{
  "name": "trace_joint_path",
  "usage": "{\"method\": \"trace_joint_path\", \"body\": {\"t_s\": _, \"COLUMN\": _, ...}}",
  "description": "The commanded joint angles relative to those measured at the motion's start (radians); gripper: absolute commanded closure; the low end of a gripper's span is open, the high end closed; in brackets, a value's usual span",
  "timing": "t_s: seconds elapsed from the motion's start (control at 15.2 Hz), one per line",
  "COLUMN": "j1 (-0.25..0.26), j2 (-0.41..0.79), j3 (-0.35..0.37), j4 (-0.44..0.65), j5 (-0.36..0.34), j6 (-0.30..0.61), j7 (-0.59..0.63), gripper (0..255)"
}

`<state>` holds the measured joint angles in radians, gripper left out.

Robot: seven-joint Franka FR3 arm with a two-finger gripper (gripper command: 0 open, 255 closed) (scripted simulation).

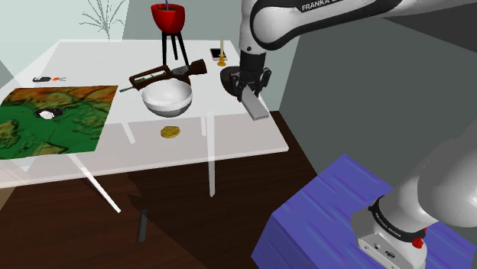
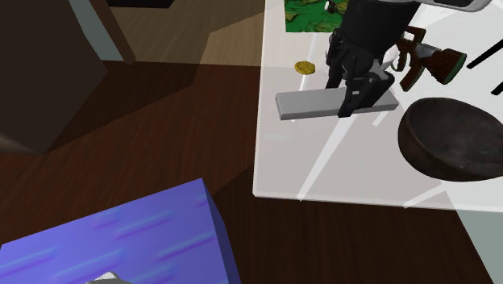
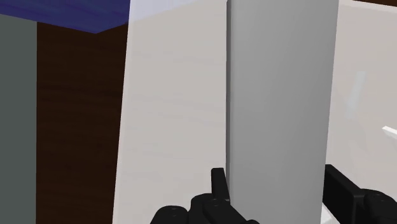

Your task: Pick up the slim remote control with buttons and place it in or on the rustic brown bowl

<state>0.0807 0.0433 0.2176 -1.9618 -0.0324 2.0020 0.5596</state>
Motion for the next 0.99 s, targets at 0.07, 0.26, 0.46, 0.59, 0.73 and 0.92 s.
{"method": "trace_joint_path", "body": {"t_s": 0.07, "j1": 0.0, "j2": -0.012, "j3": 0.001, "j4": 0.027, "j5": 0.003, "j6": -0.039, "j7": -0.001, "gripper": 255}}
{"method": "trace_joint_path", "body": {"t_s": 0.26, "j1": 0.0, "j2": -0.02, "j3": 0.0, "j4": 0.059, "j5": 0.006, "j6": -0.078, "j7": -0.003, "gripper": 255}}
{"method": "trace_joint_path", "body": {"t_s": 0.46, "j1": 0.0, "j2": -0.026, "j3": 0.0, "j4": 0.092, "j5": 0.007, "j6": -0.117, "j7": -0.005, "gripper": 255}}
{"method": "trace_joint_path", "body": {"t_s": 0.59, "j1": -0.007, "j2": 0.0, "j3": -0.007, "j4": 0.133, "j5": 0.002, "j6": -0.132, "j7": -0.019, "gripper": 255}}
{"method": "trace_joint_path", "body": {"t_s": 0.73, "j1": -0.021, "j2": 0.058, "j3": -0.021, "j4": 0.206, "j5": -0.009, "j6": -0.148, "j7": -0.045, "gripper": 255}}
{"method": "trace_joint_path", "body": {"t_s": 0.92, "j1": -0.041, "j2": 0.15, "j3": -0.04, "j4": 0.329, "j5": -0.024, "j6": -0.179, "j7": -0.083, "gripper": 255}}
